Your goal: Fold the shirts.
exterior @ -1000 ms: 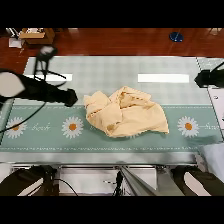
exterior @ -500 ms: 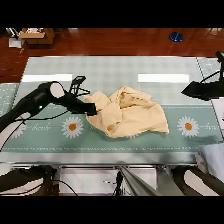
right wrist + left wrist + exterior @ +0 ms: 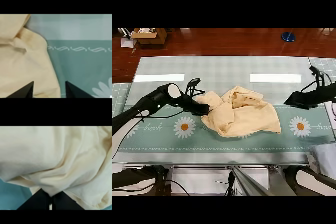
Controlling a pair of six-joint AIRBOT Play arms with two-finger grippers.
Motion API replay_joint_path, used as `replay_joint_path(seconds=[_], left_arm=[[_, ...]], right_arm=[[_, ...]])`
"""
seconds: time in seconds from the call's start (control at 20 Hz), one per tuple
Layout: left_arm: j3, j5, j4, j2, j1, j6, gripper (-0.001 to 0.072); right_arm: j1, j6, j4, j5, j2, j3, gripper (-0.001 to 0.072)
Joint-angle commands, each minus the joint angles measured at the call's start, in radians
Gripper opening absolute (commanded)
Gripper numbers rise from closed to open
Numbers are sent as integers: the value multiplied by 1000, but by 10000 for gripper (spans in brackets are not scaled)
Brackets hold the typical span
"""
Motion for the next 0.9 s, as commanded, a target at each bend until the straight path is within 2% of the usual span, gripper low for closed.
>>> replay_joint_path(seconds=[0.0,0.2,0.4,0.45,0.5,0.55,0.6,0.65,0.85], left_arm=[[-1,-33,-5,5,1,19,24],[0,-37,-5,21,1,24,25],[29,-38,-5,37,1,26,25],[43,-39,-5,37,1,26,24],[57,-40,-5,37,1,26,25],[74,-40,-5,37,1,26,25],[93,-40,-5,37,1,26,24],[113,-40,-5,37,1,26,24],[215,-41,-4,58,1,27,25]], right_arm=[[0,-55,106,2,-51,-90,491],[1,-58,208,-115,-96,-184,490],[1,-30,209,-192,-148,-187,475],[1,-26,217,-194,-161,-187,382],[1,-29,235,-190,-175,-187,235],[1,-41,258,-187,-184,-187,119],[0,-58,283,-185,-186,-187,55],[0,-90,304,-179,-185,-183,35],[0,-190,309,-53,-165,-91,34]])
